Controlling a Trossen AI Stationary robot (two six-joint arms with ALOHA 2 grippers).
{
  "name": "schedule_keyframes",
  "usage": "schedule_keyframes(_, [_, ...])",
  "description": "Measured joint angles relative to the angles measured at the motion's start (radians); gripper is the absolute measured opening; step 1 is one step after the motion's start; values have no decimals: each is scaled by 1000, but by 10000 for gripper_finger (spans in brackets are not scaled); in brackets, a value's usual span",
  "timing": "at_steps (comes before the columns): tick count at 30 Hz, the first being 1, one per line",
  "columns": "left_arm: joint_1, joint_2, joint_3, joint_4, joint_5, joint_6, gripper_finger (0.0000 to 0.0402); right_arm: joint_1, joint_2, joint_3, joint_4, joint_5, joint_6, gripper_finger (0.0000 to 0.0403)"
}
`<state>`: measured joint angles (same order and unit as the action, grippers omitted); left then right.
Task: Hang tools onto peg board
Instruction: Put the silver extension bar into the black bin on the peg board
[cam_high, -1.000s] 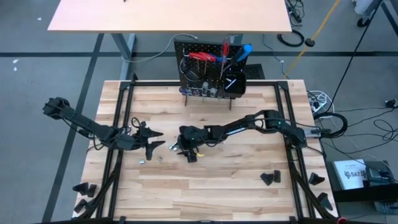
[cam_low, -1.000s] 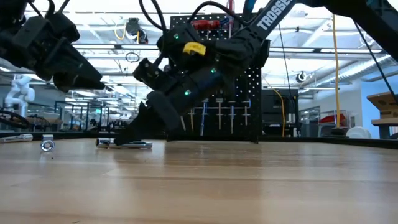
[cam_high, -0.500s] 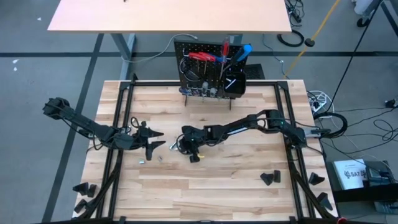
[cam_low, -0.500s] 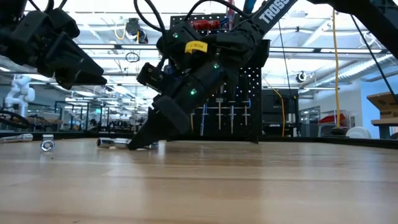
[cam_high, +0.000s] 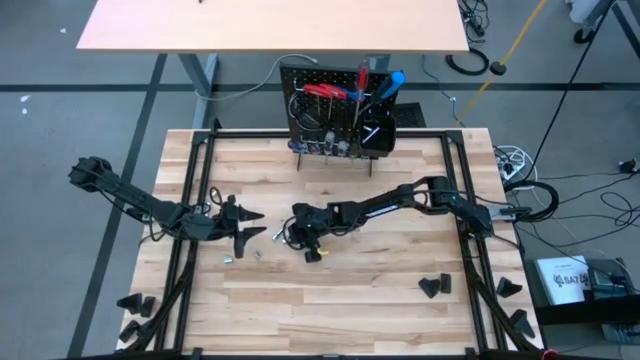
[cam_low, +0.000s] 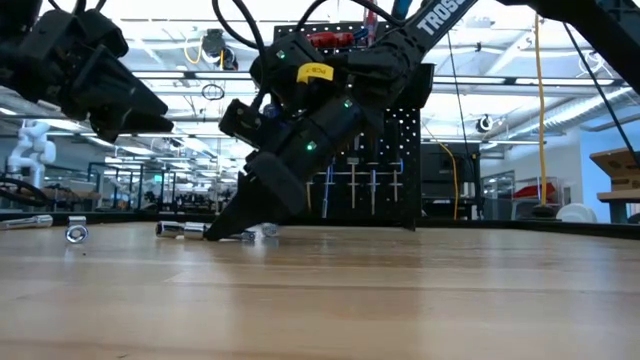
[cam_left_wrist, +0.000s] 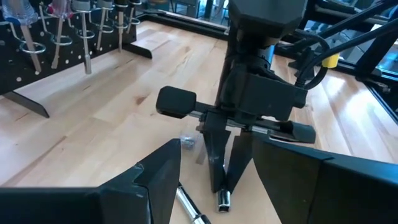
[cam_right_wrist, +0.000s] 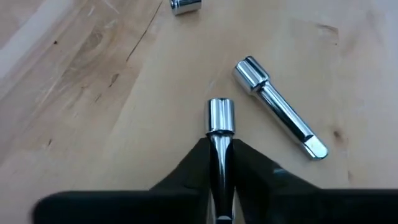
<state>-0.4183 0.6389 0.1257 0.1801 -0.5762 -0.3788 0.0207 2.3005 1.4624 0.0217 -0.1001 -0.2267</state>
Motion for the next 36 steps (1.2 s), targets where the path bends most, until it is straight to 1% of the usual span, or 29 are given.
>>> schedule_keyframes(1, [0, 0, 0, 1, 0, 0, 207, 0, 0, 0, -5, 0, 4, 36])
schedule_keyframes(2, [0, 0, 0, 1, 0, 0, 207, 0, -1, 0, -6, -3, 8, 30])
schedule_keyframes(5, [0, 0, 0, 16, 25, 1, 207, 1, -10, 0, -6, 0, 57, 30])
schedule_keyframes(8, [0, 0, 0, 84, 86, 28, 207, 1, -47, -4, -22, 1, 88, 30])
schedule_keyframes(11, [0, 0, 0, 198, 145, 89, 207, 6, -110, -14, -77, 0, 94, 30])
schedule_keyframes(13, [0, 1, 0, 271, 170, 131, 207, 12, -158, -13, -55, 0, 89, 30])
schedule_keyframes(15, [-1, 2, 0, 322, 181, 163, 207, 23, -216, -9, -37, 0, 83, 30])
schedule_keyframes(18, [-1, 9, 0, 355, 183, 184, 207, 49, -277, -7, -12, 5, 66, 30])
schedule_keyframes(19, [-1, 15, 0, 364, 183, 184, 207, 61, -291, -8, -10, 27, 60, 30])
schedule_keyframes(22, [-1, 40, 0, 402, 183, 163, 207, 96, -341, -8, -21, 172, 35, 30])
schedule_keyframes(24, [1, 65, 0, 421, 163, 91, 207, 121, -363, -6, -25, 292, -1, 30])
schedule_keyframes(25, [3, 81, 0, 433, 123, 20, 207, 136, -365, -6, -24, 360, -24, 30])
schedule_keyframes(28, [23, 127, 0, 442, -33, -273, 207, 177, -363, -8, -38, 551, -116, 30])
schedule_keyframes(29, [29, 145, 0, 439, -60, -369, 207, 187, -360, -8, -33, 593, -138, 30])
schedule_keyframes(30, [34, 164, 0, 438, -68, -436, 207, 195, -357, -6, -22, 622, -152, 30])
schedule_keyframes(32, [40, 198, 1, 440, -69, -516, 207, 207, -354, -6, -28, 639, -159, 30])
schedule_keyframes(34, [46, 235, 3, 443, -69, -572, 207, 210, -352, -6, -28, 643, -157, 30])
schedule_keyframes(36, [49, 270, 3, 455, -69, -584, 207, 211, -352, -6, -26, 645, -144, 30])
